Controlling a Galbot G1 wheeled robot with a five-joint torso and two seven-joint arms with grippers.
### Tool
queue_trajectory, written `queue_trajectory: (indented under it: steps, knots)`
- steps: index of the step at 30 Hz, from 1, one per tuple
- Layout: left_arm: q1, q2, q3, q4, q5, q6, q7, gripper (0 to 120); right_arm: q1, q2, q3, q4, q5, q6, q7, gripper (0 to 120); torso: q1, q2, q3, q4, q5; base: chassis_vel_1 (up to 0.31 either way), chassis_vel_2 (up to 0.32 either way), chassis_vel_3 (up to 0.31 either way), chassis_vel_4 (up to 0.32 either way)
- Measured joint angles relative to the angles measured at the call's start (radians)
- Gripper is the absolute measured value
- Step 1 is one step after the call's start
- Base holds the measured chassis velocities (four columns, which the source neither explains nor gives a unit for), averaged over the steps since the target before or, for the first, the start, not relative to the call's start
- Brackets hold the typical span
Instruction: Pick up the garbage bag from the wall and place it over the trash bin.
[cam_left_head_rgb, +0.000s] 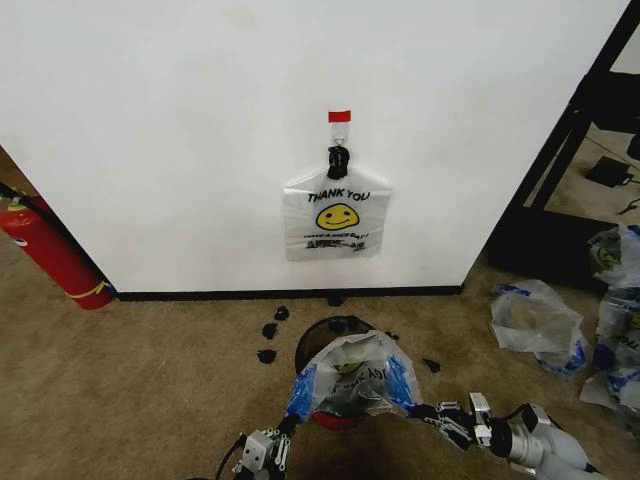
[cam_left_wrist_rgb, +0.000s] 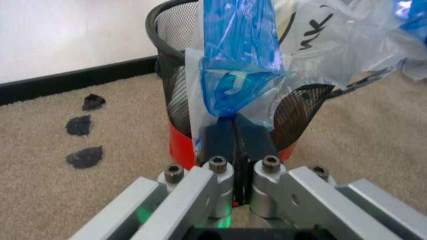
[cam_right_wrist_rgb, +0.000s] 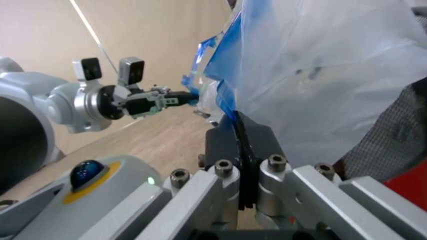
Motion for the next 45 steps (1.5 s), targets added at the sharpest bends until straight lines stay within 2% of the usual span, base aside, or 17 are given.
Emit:
queue_trajectory:
  steps: [6,12,17,22,28,31,37,45]
  knots:
    - [0.035,0.039,-0.022,-0.062,-0.001,0.0,-0.006,0,-0.065,-0.051,0.001,0.115,0.076,-0.014,-0.001,0,0.0,0.0,0.0,-0.0001,-0.0002,0.0,0.0,0.0,0.0]
    - [0.052,0.084,-0.044,-0.099,0.007,0.006,-0.011,0,-0.092,-0.072,0.016,0.137,0.077,-0.013,-0.001,0,0.0,0.0,0.0,-0.0002,0.0003,0.0,0.0,0.0,0.0]
    - [0.023,0.079,-0.04,-0.044,0.018,0.01,-0.018,0,-0.061,-0.038,0.02,0.069,0.043,0.017,0.005,0,0.0,0.0,0.0,-0.0001,0.0003,0.0,0.0,0.0,0.0]
    - [-0.036,0.033,-0.033,0.055,0.025,0.008,-0.03,0,-0.051,0.002,-0.007,0.052,0.082,0.068,0.166,0,0.0,0.0,0.0,-0.0003,-0.0002,0.0,0.0,0.0,0.0]
    - [-0.058,0.01,-0.042,0.101,0.027,0.006,-0.039,0,-0.039,0.033,-0.036,0.058,0.15,0.083,0.242,0,0.0,0.0,0.0,0.0,0.0,0.0,0.0,0.0,0.0]
    - [-0.056,0.008,-0.044,0.099,0.03,0.006,-0.039,0,-0.039,0.037,-0.037,0.063,0.167,0.078,0.239,0,0.0,0.0,0.0,0.0,-0.0001,0.0,0.0,0.0,0.0]
    - [-0.035,0.009,-0.04,0.077,0.048,0.004,-0.034,0,-0.057,-0.009,0.0,0.072,0.198,0.0,0.116,0,0.0,0.0,0.0,-0.0003,-0.0003,0.0,0.0,0.0,0.0]
    - [-0.04,0.001,-0.033,0.085,0.059,0.003,-0.031,0,-0.034,-0.02,0.031,0.026,0.254,-0.015,0.095,0,0.0,0.0,0.0,0.0,0.0,0.0,0.0,0.0,0.0]
